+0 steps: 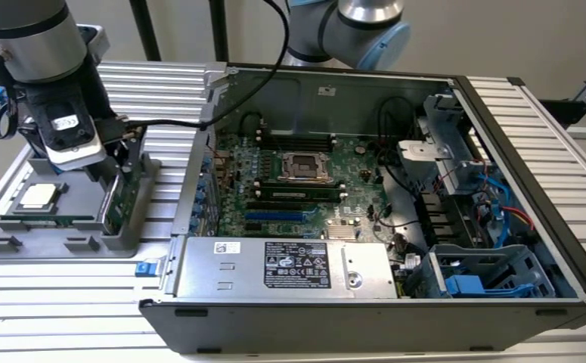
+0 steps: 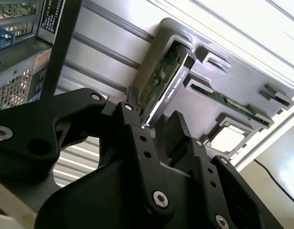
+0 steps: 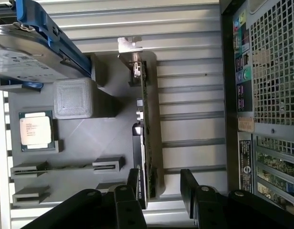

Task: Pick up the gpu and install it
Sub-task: 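Pick up the gpu and move the gpu toward the slot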

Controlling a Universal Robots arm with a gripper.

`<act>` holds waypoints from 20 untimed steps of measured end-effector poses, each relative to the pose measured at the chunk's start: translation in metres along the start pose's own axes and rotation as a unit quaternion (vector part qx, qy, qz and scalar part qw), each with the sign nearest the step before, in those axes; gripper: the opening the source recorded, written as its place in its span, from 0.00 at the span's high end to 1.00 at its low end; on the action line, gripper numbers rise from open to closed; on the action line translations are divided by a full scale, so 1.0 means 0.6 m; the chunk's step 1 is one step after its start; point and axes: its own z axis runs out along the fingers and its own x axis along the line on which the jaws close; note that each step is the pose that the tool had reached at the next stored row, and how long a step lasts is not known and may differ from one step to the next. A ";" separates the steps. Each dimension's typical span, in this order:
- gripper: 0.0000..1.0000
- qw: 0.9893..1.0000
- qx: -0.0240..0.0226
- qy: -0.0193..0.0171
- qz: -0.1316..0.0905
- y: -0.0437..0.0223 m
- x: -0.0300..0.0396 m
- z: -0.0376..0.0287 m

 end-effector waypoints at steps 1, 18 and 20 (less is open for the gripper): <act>0.00 1.000 0.000 0.000 0.000 0.000 0.002 0.000; 0.00 1.000 0.000 0.000 -0.001 0.004 0.023 0.011; 0.00 1.000 0.000 0.000 -0.002 0.004 0.023 0.016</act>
